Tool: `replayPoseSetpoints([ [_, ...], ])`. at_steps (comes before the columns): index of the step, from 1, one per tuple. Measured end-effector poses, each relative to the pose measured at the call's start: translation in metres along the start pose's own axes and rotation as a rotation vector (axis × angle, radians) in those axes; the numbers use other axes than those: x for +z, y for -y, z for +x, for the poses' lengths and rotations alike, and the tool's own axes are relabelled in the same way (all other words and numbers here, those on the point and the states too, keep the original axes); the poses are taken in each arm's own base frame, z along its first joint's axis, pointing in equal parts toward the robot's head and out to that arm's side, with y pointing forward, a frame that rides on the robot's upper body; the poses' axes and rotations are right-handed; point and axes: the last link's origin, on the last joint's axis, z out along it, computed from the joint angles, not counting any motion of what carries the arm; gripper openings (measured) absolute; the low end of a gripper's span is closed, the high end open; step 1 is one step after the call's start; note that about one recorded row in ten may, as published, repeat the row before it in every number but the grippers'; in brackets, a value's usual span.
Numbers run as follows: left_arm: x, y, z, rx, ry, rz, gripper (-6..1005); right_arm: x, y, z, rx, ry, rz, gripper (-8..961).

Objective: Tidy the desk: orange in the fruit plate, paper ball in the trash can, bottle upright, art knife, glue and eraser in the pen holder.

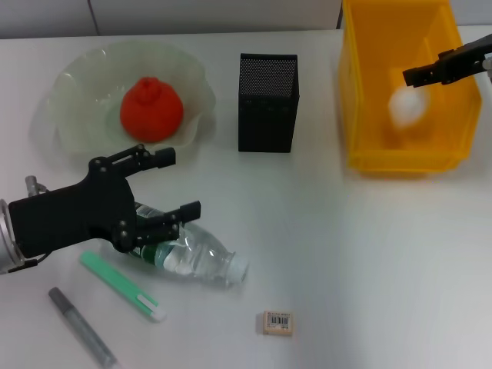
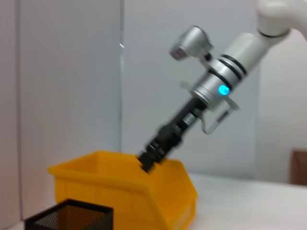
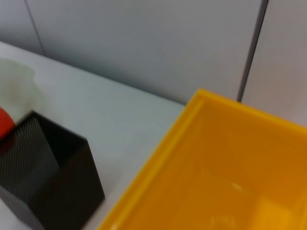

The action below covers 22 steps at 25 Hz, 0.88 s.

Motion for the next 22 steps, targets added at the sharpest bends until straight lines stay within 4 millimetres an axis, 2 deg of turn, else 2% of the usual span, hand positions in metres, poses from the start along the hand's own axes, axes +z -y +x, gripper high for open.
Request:
replayPoseSetpoints([
  [2,0.001,0.002,0.005,0.027,0.039,-0.024,812,-0.001,0.000,0.000,0.015,0.076,-0.050,722],
  [5,0.006,0.006,0.018,0.069,0.095,-0.060,806,-0.007,-0.001,0.001,0.030,0.147,-0.109,760],
  [7,0.008,0.007,0.023,0.087,0.114,-0.073,802,-0.019,-0.009,0.012,-0.005,0.272,-0.227,785],
  [8,0.011,0.008,0.034,0.127,0.151,-0.098,800,-0.019,-0.009,0.012,-0.005,0.272,-0.227,798],
  [10,0.015,0.009,0.047,0.176,0.232,-0.131,796,-0.028,-0.017,0.027,-0.037,0.354,-0.309,824],
  [11,0.018,0.008,0.053,0.200,0.277,-0.148,793,-0.031,-0.021,0.037,-0.055,0.388,-0.352,836],
  [12,0.026,0.006,0.063,0.258,0.363,-0.182,791,-0.035,-0.029,0.058,-0.097,0.422,-0.418,849],
  [13,0.026,0.006,0.063,0.258,0.363,-0.182,789,-0.035,-0.029,0.058,-0.097,0.422,-0.418,849],
  [14,0.033,0.004,0.071,0.308,0.425,-0.210,787,-0.035,-0.037,0.081,-0.132,0.418,-0.475,848],
  [15,0.038,0.001,0.074,0.334,0.465,-0.231,785,-0.035,-0.037,0.081,-0.132,0.418,-0.475,848],
  [16,0.047,-0.002,0.079,0.380,0.521,-0.265,783,-0.034,-0.041,0.093,-0.148,0.411,-0.503,848],
  [17,0.056,-0.004,0.083,0.412,0.560,-0.291,781,-0.029,-0.047,0.115,-0.152,0.398,-0.544,847],
  [18,0.056,-0.004,0.083,0.412,0.560,-0.291,779,-0.029,-0.047,0.115,-0.152,0.398,-0.544,847],
  [21,0.070,-0.001,0.090,0.450,0.621,-0.320,773,-0.021,-0.056,0.147,-0.159,0.401,-0.598,846],
  [22,0.075,0.000,0.092,0.461,0.653,-0.331,770,-0.018,-0.061,0.165,-0.178,0.412,-0.618,845],
])
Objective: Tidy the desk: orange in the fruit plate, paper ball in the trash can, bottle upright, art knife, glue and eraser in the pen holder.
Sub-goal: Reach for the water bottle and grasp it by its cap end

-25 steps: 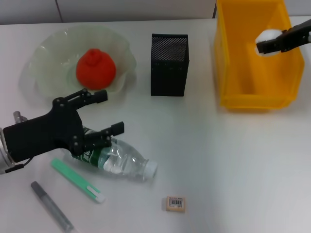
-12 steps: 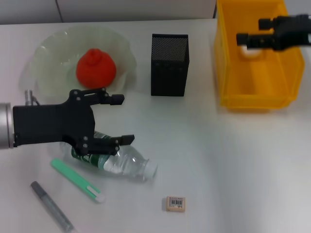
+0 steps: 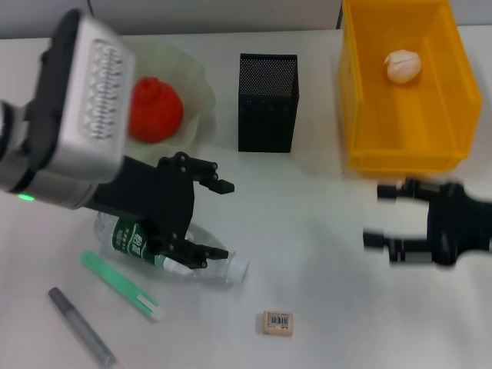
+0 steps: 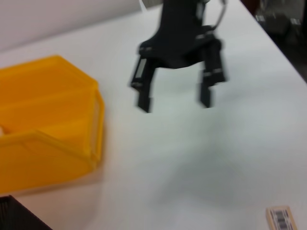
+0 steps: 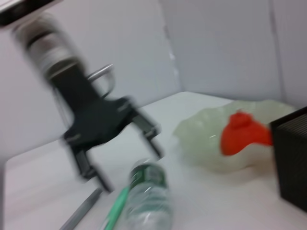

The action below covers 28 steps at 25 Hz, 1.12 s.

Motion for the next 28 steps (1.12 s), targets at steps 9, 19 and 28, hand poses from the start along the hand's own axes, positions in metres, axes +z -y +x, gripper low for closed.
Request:
replayPoseSetpoints([
  [9,0.031,0.004,0.019,0.118,0.229,-0.128,752,-0.003,-0.014,0.034,0.012,0.010,-0.003,845],
  [19,0.070,0.004,0.029,0.224,0.340,-0.196,731,0.000,-0.015,0.036,0.033,0.012,-0.011,845],
  [28,0.090,0.008,0.023,0.242,0.369,-0.213,712,0.000,-0.016,0.039,0.061,0.014,-0.010,844],
])
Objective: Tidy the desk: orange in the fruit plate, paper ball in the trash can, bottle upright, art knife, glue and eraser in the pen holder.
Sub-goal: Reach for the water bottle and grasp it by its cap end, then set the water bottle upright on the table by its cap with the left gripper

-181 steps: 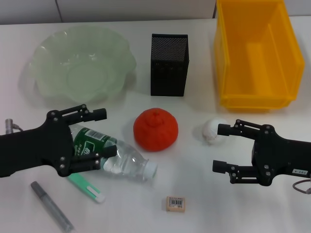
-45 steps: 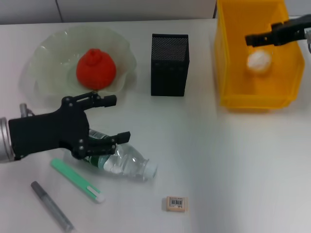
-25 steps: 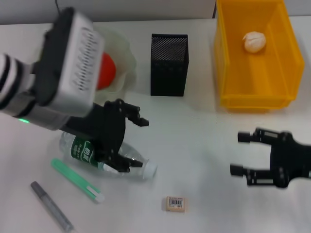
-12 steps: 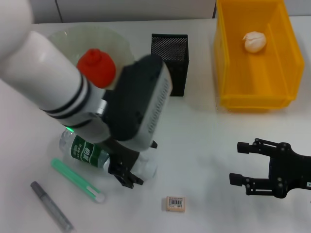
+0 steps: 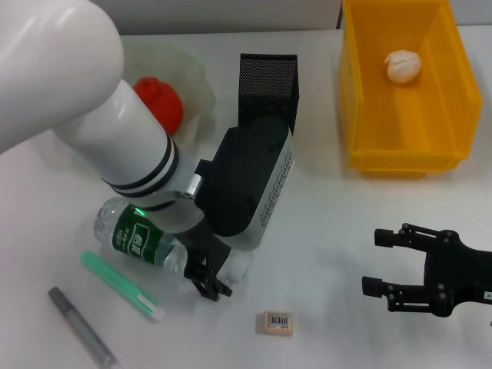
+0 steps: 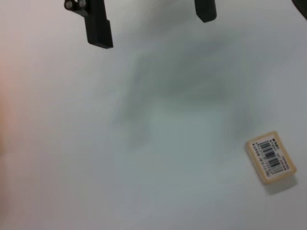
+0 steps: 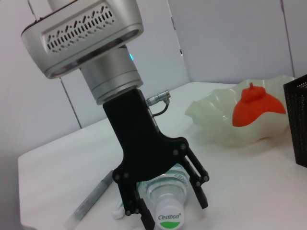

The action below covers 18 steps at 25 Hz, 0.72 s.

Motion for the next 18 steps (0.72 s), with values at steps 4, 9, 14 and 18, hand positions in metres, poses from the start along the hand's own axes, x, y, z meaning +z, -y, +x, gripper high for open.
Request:
replayPoseSetpoints([
  [4,0.0018,-0.0003,0.0013,0.011,0.000,-0.008,704,0.0004,0.0008,0.0017,0.009,-0.002,0.008,844],
  [9,0.0044,-0.0005,0.0027,0.023,0.002,-0.021,693,0.0006,0.0021,0.0026,0.011,-0.007,0.018,844],
  [14,0.0041,-0.0002,0.0025,0.033,-0.009,-0.022,556,0.0004,0.0022,0.0030,0.014,-0.007,0.020,845],
  [18,-0.0018,0.0020,0.0010,0.014,-0.070,-0.026,460,-0.0009,0.0032,0.0027,0.022,-0.002,0.029,845],
])
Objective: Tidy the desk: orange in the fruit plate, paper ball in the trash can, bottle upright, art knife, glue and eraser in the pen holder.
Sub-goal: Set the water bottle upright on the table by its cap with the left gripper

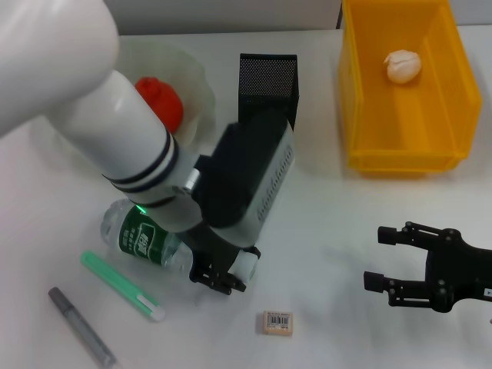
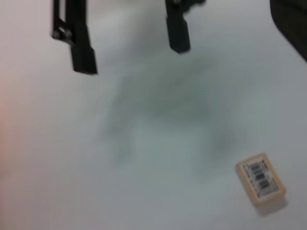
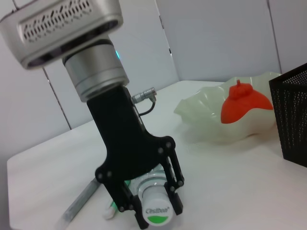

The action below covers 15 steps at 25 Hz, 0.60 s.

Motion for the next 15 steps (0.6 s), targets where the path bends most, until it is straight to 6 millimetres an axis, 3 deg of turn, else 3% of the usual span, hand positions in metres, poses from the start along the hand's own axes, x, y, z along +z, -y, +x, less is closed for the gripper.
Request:
replayPoseSetpoints([
  [6,-0.028,0.003,-0.016,-0.089,-0.158,0.007,443,0.000,-0.001,0.000,0.003,0.003,-0.004,845],
  [9,-0.050,-0.001,-0.038,-0.166,-0.283,0.033,443,0.001,0.000,-0.002,0.002,0.004,-0.009,845],
  [15,-0.067,-0.009,-0.071,-0.274,-0.432,0.091,443,0.003,0.002,-0.006,0.002,0.006,-0.018,844],
])
